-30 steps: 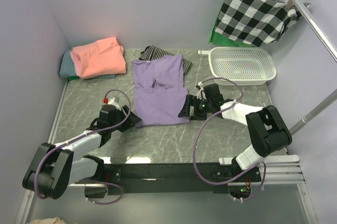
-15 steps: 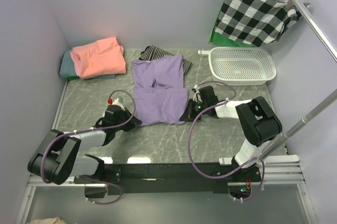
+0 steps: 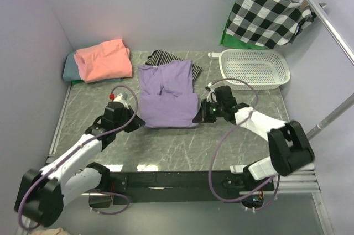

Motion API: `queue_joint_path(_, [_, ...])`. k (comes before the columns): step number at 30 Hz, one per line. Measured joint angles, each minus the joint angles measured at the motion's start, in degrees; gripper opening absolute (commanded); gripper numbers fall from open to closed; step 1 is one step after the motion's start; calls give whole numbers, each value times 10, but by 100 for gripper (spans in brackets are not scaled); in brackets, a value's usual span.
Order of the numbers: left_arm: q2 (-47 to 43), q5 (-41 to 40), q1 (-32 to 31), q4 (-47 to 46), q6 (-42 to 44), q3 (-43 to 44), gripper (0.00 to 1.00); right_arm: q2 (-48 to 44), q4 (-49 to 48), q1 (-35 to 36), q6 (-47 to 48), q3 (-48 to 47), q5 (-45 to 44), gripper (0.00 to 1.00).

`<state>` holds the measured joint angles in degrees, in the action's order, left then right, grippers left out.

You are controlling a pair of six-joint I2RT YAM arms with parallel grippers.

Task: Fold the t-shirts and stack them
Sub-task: Fold the tshirt

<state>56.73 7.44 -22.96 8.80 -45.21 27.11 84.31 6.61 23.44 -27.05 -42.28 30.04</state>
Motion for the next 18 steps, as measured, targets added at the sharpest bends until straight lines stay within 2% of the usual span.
queue_joint_path(8, [-85, 2, -59, 122, -33, 17, 1, -139, 62, 45, 0, 24, -13, 0])
queue_joint_path(13, [-149, 7, -136, 176, -103, -12, 1, -215, 92, 128, -35, 87, -29, 0])
queue_joint_path(18, [-257, 6, -188, 280, -165, -30, 1, -329, 122, 206, -100, 163, -50, 0])
